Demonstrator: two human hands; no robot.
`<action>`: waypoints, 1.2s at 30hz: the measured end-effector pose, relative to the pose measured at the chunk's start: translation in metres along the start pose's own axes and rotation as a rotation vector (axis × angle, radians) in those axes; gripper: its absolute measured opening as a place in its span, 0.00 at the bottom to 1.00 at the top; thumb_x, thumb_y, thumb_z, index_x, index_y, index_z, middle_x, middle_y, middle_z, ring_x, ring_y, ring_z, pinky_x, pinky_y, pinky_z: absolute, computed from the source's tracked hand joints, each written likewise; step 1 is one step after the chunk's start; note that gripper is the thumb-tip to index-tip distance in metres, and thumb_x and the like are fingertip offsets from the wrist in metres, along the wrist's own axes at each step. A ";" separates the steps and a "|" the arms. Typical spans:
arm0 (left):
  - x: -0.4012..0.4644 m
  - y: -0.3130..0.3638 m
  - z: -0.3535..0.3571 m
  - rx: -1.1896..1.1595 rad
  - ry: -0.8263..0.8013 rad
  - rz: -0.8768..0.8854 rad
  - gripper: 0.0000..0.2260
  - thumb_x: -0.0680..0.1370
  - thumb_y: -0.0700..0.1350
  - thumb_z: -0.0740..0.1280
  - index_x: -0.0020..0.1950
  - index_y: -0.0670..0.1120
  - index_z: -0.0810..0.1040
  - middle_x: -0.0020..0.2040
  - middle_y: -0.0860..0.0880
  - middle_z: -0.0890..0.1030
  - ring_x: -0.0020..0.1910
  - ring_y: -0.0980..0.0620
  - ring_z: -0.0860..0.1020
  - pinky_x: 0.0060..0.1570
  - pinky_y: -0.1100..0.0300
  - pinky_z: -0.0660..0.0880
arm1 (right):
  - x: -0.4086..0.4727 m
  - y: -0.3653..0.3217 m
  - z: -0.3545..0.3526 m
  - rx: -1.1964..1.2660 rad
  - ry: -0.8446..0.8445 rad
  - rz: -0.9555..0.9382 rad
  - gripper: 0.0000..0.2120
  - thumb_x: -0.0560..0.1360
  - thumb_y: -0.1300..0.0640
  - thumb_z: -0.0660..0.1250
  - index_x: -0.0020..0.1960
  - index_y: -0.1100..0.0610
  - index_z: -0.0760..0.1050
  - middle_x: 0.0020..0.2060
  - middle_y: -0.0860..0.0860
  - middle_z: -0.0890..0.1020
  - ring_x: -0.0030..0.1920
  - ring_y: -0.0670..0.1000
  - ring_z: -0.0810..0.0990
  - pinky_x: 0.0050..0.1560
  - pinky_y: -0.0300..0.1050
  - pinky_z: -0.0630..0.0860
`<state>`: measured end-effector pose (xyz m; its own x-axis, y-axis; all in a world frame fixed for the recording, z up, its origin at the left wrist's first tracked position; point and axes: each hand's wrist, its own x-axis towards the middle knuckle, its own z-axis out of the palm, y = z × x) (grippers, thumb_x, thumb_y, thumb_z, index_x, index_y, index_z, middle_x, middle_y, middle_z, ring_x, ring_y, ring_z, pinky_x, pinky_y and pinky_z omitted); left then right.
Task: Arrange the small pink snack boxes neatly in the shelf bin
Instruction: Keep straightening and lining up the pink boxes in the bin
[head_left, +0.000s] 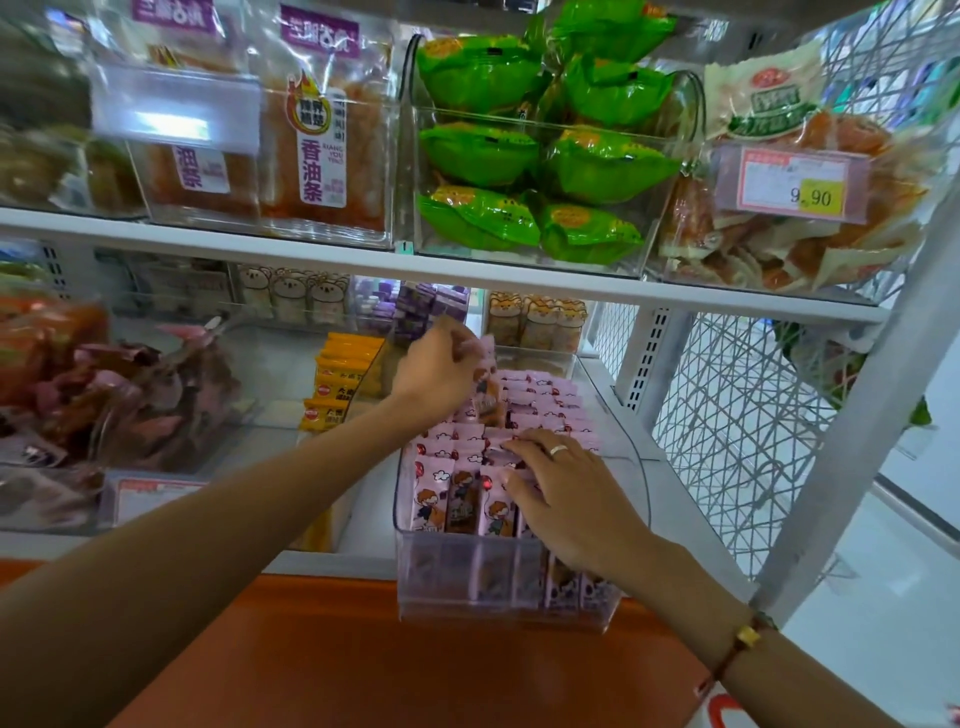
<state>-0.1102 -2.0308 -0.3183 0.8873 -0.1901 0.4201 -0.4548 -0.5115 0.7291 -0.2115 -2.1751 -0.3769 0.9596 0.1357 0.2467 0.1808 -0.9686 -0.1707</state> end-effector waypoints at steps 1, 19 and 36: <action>-0.006 0.002 -0.005 -0.123 0.064 -0.029 0.10 0.82 0.46 0.59 0.59 0.43 0.71 0.52 0.45 0.79 0.39 0.53 0.76 0.34 0.60 0.73 | 0.000 0.001 0.000 0.000 -0.004 0.001 0.22 0.81 0.44 0.49 0.73 0.47 0.60 0.72 0.46 0.62 0.72 0.48 0.58 0.72 0.47 0.53; -0.100 0.018 -0.038 -0.684 0.138 0.116 0.07 0.75 0.52 0.67 0.51 0.54 0.77 0.49 0.55 0.83 0.51 0.57 0.81 0.48 0.61 0.79 | -0.008 -0.050 -0.040 0.817 0.186 0.036 0.22 0.70 0.40 0.64 0.62 0.46 0.71 0.54 0.43 0.78 0.53 0.42 0.77 0.47 0.33 0.76; -0.108 0.008 -0.029 -0.105 -0.056 0.247 0.15 0.76 0.55 0.67 0.60 0.59 0.67 0.52 0.68 0.74 0.51 0.69 0.75 0.51 0.69 0.75 | -0.011 -0.031 -0.043 1.644 0.033 0.277 0.06 0.75 0.53 0.64 0.47 0.54 0.77 0.43 0.49 0.82 0.50 0.48 0.78 0.59 0.49 0.73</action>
<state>-0.2122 -1.9905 -0.3424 0.7501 -0.3457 0.5638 -0.6607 -0.3550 0.6615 -0.2373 -2.1555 -0.3336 0.9984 -0.0162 0.0546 0.0569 0.2789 -0.9586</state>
